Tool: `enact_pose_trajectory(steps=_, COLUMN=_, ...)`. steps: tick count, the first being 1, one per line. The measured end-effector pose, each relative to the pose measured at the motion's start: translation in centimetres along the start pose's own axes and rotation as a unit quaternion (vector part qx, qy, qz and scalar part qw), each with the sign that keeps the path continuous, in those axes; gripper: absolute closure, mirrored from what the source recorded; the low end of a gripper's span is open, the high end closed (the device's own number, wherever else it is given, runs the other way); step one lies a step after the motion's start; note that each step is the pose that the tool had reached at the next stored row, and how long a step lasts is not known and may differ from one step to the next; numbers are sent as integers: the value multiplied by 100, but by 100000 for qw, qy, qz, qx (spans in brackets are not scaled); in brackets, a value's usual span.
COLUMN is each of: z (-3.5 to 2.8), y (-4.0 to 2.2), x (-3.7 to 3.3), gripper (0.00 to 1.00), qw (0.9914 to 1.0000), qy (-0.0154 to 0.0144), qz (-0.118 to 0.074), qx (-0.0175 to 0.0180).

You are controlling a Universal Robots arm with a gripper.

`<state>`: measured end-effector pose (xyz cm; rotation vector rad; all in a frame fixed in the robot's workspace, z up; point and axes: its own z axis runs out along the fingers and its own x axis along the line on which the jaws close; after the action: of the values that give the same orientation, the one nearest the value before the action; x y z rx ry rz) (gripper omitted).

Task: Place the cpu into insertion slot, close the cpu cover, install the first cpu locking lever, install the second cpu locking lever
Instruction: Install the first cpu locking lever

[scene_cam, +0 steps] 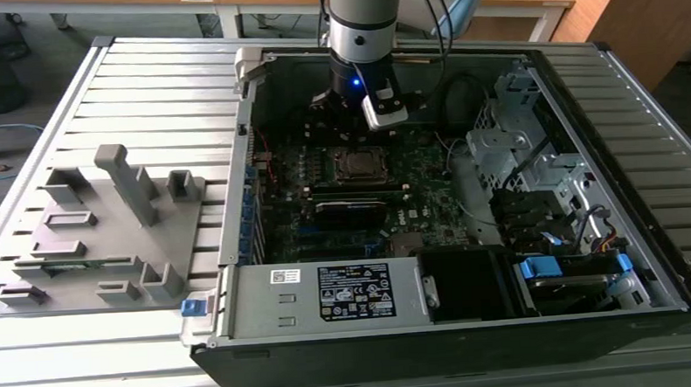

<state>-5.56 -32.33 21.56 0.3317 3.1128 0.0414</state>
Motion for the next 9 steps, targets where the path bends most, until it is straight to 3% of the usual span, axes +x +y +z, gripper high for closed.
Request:
enact_pose_trajectory(steps=3, z=-1, y=0, x=1, gripper=89, qw=100000, qy=150, qz=13, qx=39)
enact_pose_trajectory(steps=9, z=0, y=-4, x=-1, gripper=89, qw=100000, qy=166, qz=5, qx=27)
